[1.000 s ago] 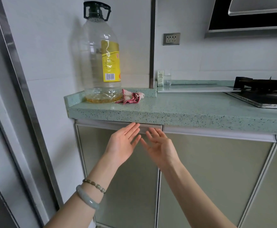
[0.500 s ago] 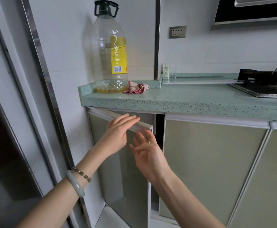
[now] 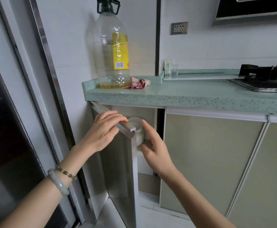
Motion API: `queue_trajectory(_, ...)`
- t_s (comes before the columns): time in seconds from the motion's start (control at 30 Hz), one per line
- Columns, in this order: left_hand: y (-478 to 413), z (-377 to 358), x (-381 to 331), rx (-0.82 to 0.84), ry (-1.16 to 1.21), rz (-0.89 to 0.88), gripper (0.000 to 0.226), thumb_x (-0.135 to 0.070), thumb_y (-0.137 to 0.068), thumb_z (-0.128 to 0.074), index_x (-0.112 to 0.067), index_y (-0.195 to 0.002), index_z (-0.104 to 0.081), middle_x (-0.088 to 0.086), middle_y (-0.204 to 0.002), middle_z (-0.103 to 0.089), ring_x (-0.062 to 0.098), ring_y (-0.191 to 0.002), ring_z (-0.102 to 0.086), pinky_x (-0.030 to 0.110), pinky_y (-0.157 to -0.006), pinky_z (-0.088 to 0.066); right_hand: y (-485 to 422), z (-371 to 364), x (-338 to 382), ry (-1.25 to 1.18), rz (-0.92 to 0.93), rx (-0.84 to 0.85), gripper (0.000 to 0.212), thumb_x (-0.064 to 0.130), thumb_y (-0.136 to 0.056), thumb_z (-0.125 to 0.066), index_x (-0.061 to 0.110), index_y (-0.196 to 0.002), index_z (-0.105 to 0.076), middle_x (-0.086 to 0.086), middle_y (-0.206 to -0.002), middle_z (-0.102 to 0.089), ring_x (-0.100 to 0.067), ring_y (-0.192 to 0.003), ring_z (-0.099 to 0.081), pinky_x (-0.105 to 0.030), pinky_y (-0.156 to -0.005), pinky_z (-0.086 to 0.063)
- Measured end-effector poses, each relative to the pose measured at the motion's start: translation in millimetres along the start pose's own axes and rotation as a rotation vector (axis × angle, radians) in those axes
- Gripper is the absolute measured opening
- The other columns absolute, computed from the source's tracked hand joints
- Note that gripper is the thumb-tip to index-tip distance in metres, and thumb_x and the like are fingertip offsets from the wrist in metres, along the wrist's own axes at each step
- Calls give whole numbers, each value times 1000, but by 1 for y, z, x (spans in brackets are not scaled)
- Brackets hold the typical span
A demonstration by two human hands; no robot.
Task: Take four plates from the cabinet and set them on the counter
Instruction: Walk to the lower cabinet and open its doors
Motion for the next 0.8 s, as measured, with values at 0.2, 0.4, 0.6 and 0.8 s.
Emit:
queue_trajectory(0.2, 31, 9, 9, 29, -120, -1, 76, -81, -80, -24, -31, -134, -45, -19, -139, -42, -2, -135, -17, 37, -113, -21, -3, -31, 9, 40, 89, 250, 79, -10, -74, -37, 29, -142, -39, 39, -134, -34, 3, -132, -35, -8, -107, -26)
queue_trajectory(0.4, 84, 14, 18, -94, -131, 112, 84, -75, -77, -47, -34, -146, -24, -8, -153, -26, 9, -140, -21, 40, -114, -24, -8, -53, 28, 102, 178, 400, 81, -16, -72, -35, 25, -141, -43, 20, -143, -38, 3, -139, -21, 2, -104, -11)
queue_trajectory(0.6, 135, 54, 35, -273, -106, 388, 90, -61, -68, -66, -21, -143, -34, 0, -141, -46, 11, -130, -34, 32, -105, -30, -8, -100, 61, 371, 423, 381, 80, 5, -65, -32, 26, -141, -43, -7, -151, -32, -23, -137, -21, -36, -111, -15)
queue_trajectory(0.8, 176, 91, 51, -412, -272, 397, 36, -51, -73, -68, -19, -89, -68, -14, -84, -66, 9, -87, -55, 25, -81, -34, -14, -162, 83, 466, 548, 462, 76, 17, -70, -32, 24, -146, -34, -6, -151, -33, -29, -142, -17, -43, -113, -9)
Point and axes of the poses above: each hand's wrist, its own y-axis away from the middle knuckle, its own z-axis out of the back of the hand, x = y × z, the point moved 3 cm from there along -y, towards the middle knuckle
